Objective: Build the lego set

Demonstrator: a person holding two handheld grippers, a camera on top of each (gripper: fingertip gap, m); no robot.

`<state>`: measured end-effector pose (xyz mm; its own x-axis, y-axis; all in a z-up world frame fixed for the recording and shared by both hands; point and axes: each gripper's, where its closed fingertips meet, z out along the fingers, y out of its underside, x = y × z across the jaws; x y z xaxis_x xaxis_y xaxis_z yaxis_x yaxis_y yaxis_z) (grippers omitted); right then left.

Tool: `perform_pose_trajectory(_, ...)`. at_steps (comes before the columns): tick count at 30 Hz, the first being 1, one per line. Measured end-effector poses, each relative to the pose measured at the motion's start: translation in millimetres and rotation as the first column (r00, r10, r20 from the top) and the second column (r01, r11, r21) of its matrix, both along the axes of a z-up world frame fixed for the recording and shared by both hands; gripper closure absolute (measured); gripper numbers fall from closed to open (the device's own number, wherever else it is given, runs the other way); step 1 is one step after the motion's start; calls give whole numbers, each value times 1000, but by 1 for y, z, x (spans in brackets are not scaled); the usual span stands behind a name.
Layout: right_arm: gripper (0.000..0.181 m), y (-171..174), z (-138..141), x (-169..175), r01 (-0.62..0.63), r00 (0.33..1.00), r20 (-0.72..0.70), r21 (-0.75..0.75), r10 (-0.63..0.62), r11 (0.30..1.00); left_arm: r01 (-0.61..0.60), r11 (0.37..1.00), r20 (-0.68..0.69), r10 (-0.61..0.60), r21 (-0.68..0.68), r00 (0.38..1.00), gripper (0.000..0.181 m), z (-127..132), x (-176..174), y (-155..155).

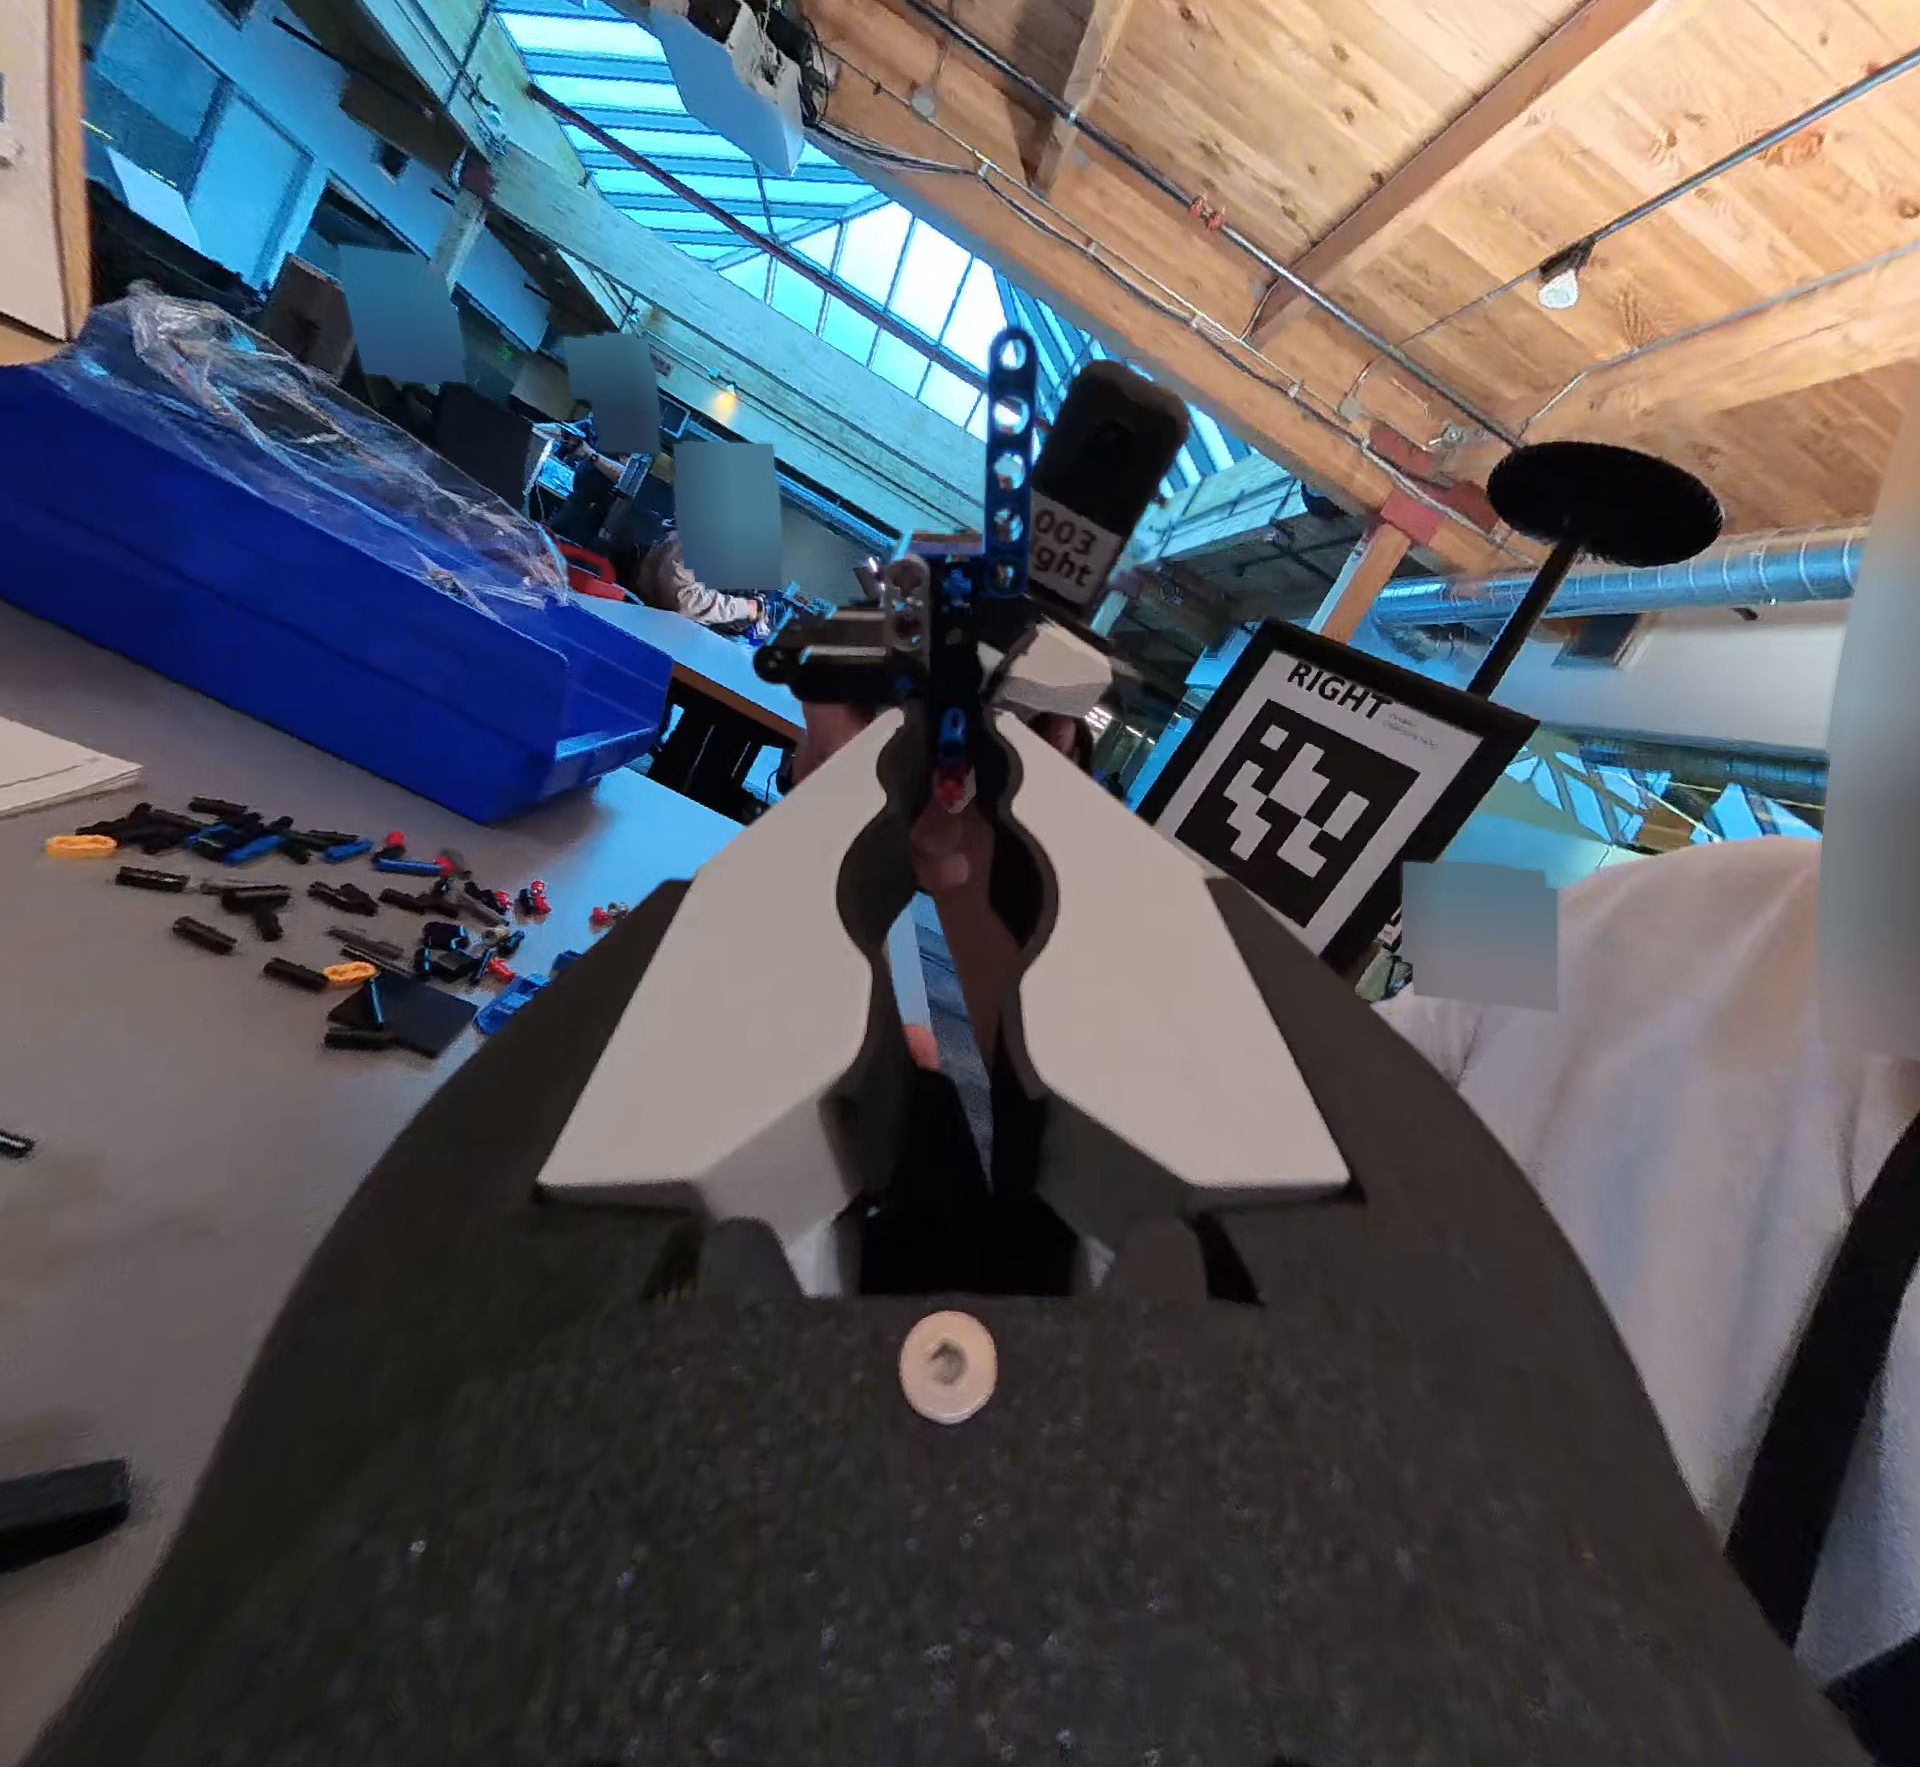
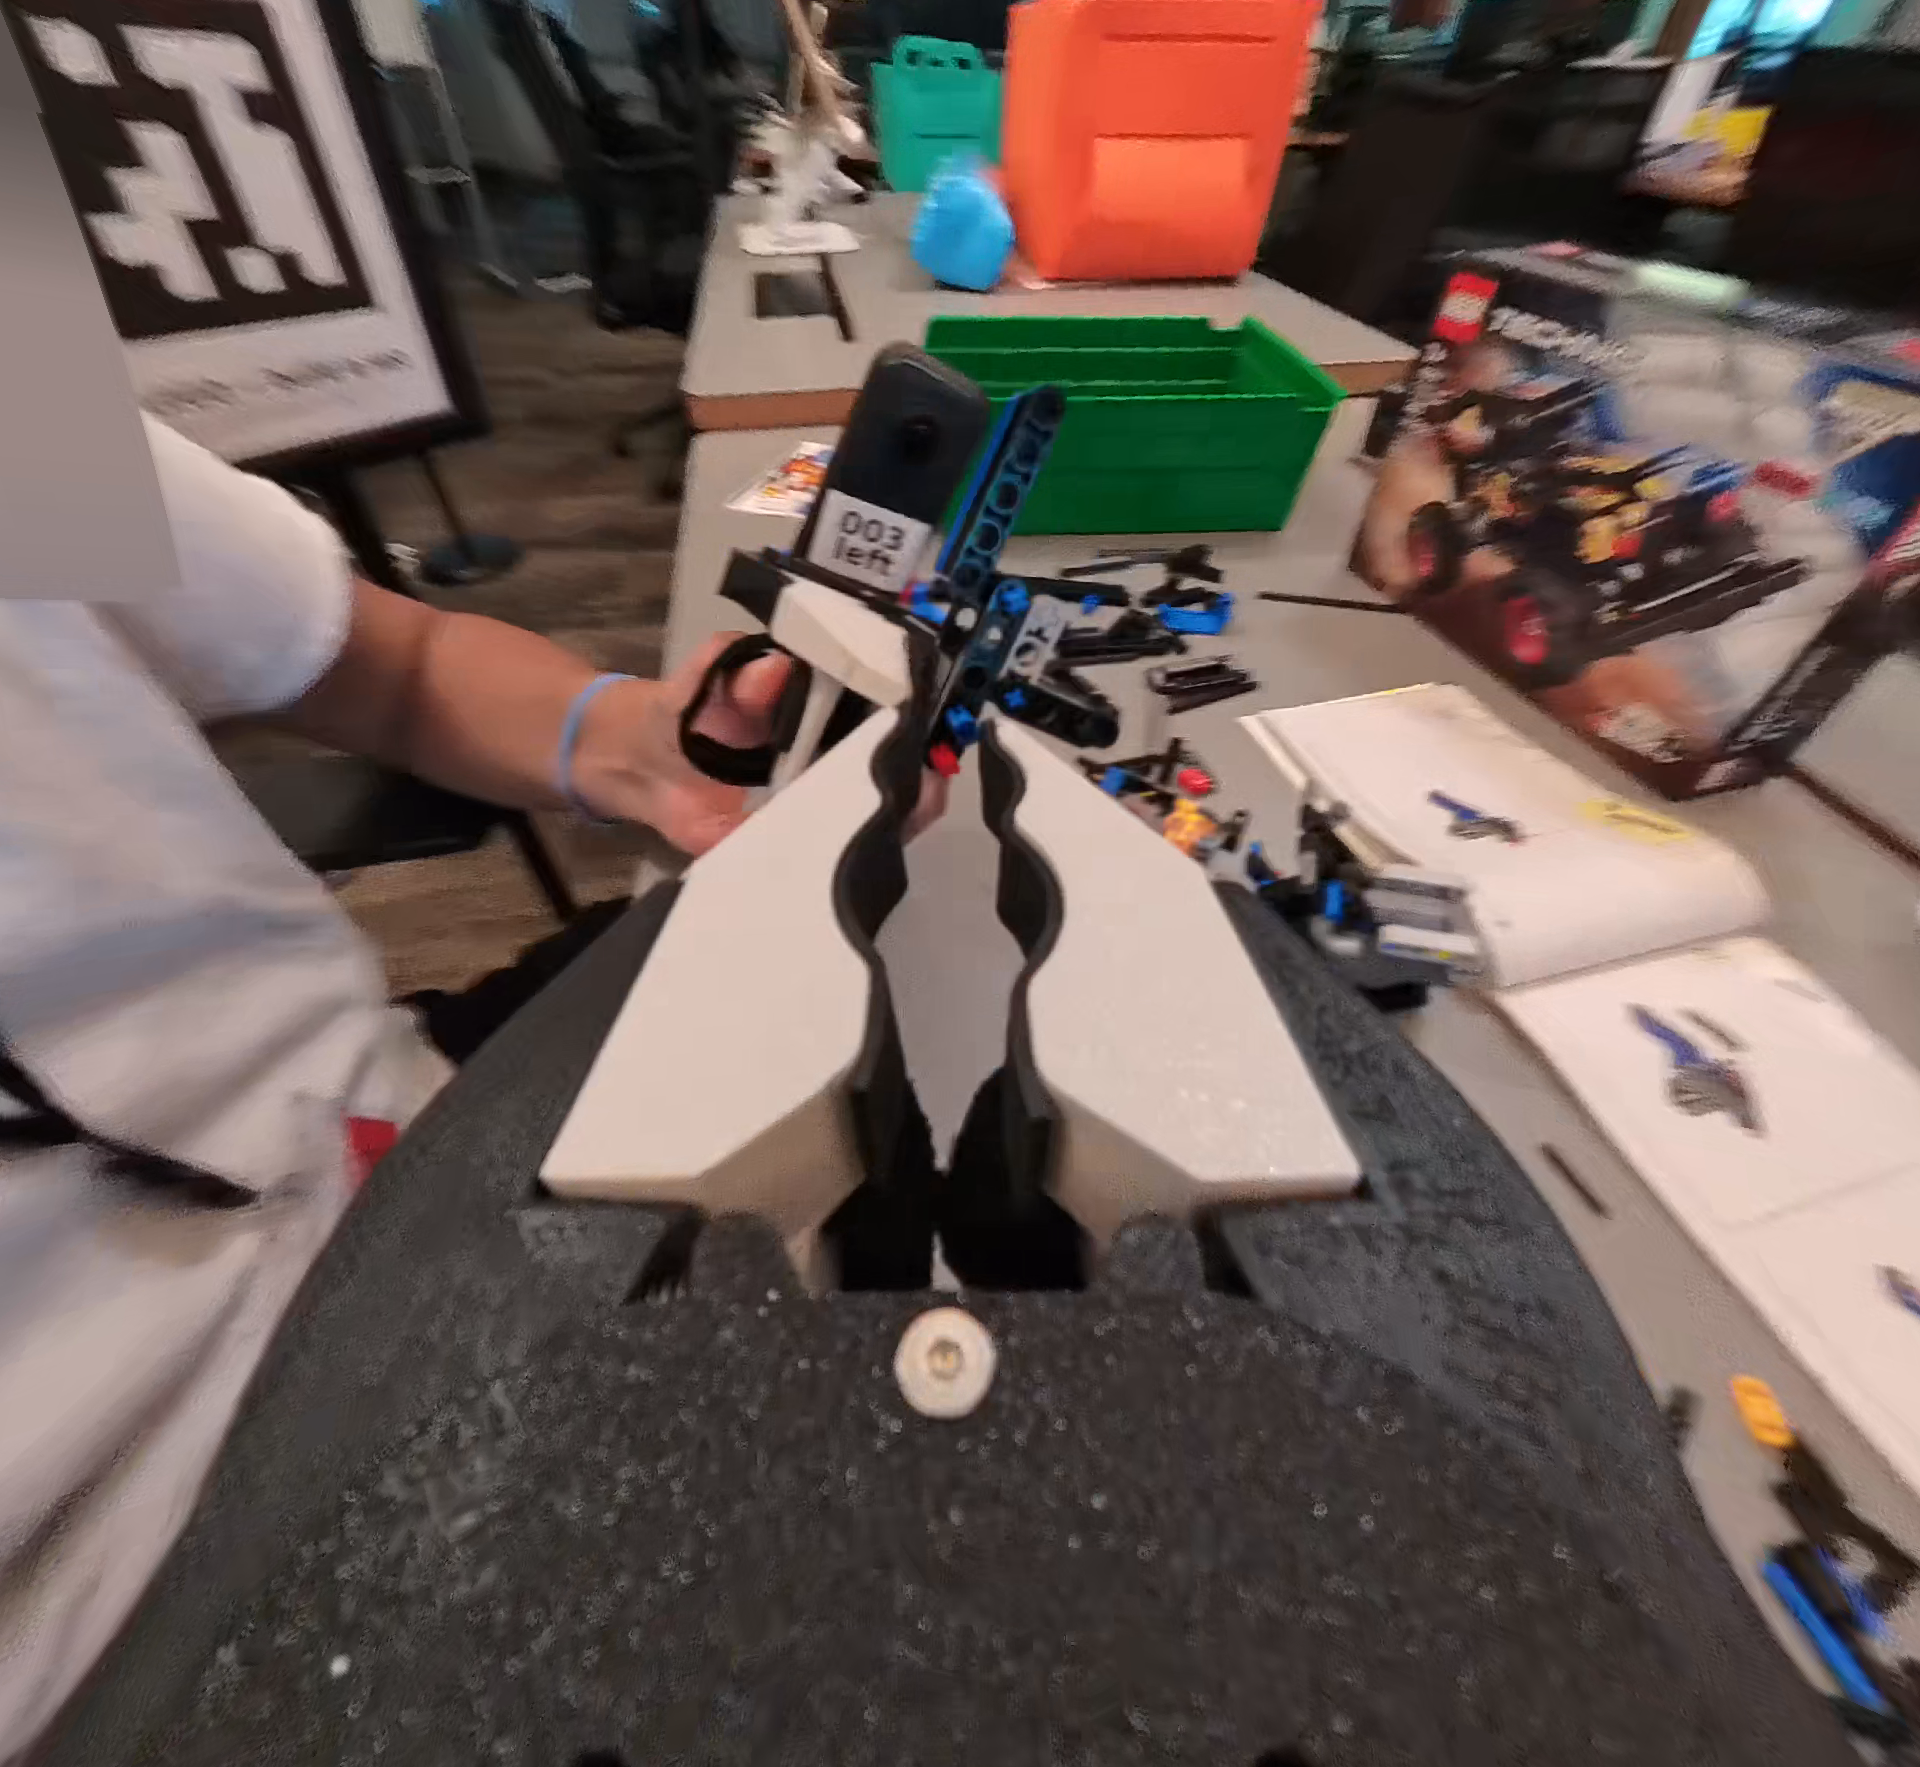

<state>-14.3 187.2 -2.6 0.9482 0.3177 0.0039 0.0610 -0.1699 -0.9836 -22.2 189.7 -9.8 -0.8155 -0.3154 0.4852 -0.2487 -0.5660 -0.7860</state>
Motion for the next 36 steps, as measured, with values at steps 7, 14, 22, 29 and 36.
perform_pose_trajectory(7,177,-14,-9,-1,-31,996,-80,-28,29,999,-20,994,30,16,110,999,176,-7,-2,-14)
perform_pose_trajectory(14,177,-14,-8,2,48,997,60,4,-48,999,-9,995,15,8,102,1000,175,-8,-1,-12)
perform_pose_trajectory(22,177,-24,-12,-4,-12,996,93,-34,15,999,2,986,35,-8,166,999,175,-12,-6,-20)
perform_pose_trajectory(29,181,-36,-7,-3,-39,997,70,-32,41,999,-3,976,56,-9,216,998,175,-16,-8,-25)
perform_pose_trajectory(36,181,-35,-15,-3,-35,995,97,-53,40,998,8,965,41,-20,262,999,175,-23,-7,-31)
